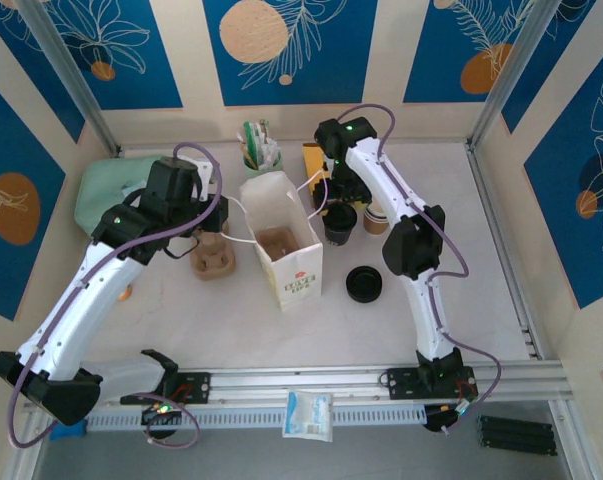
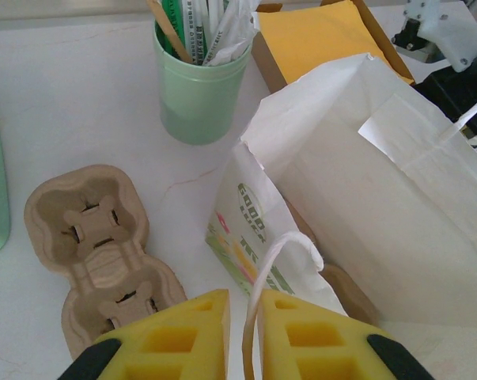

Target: Pack the takeout coffee

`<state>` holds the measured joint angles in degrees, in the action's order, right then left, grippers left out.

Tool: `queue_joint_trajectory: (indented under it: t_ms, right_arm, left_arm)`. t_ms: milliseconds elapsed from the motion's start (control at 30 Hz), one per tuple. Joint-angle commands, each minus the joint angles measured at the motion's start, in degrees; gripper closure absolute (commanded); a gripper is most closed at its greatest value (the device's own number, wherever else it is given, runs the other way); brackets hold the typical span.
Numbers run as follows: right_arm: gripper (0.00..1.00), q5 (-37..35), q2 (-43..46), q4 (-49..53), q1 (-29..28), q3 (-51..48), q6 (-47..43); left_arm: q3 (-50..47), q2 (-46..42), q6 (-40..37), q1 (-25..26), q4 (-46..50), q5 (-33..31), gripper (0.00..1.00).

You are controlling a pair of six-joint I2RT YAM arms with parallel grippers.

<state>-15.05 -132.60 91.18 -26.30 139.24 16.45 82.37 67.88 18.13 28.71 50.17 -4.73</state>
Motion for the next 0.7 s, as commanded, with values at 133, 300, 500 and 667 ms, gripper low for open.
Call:
queue_joint_trajectory:
  t_ms: [133,300,500,667]
  right_arm:
    - [0.14,-0.58,-1.34,1.77,-0.57,-0.04,-0.68]
    - [0.14,-0.86,-1.90,1.79,-0.60,-0.41,-0.71]
    - [0.17,-1.29,-2.74,1.72,-0.85,-0.74,-0.98]
    - [0.18,-1.65,-3.46,1.58,-1.07,-1.03,-0.99]
  left_arm:
    - [-0.34,-1.34,0.68,-0.58,-0.60,0.88,0.82]
    - [-0.45,-1.41,0.66,-0.58,-0.78,0.91,0.82]
    - [-0.55,-1.34,0.69,-0.57,-0.95,1.04,0.82]
    - [-0.67,-1.43,0.69,-0.58,-1.13,1.04,0.82]
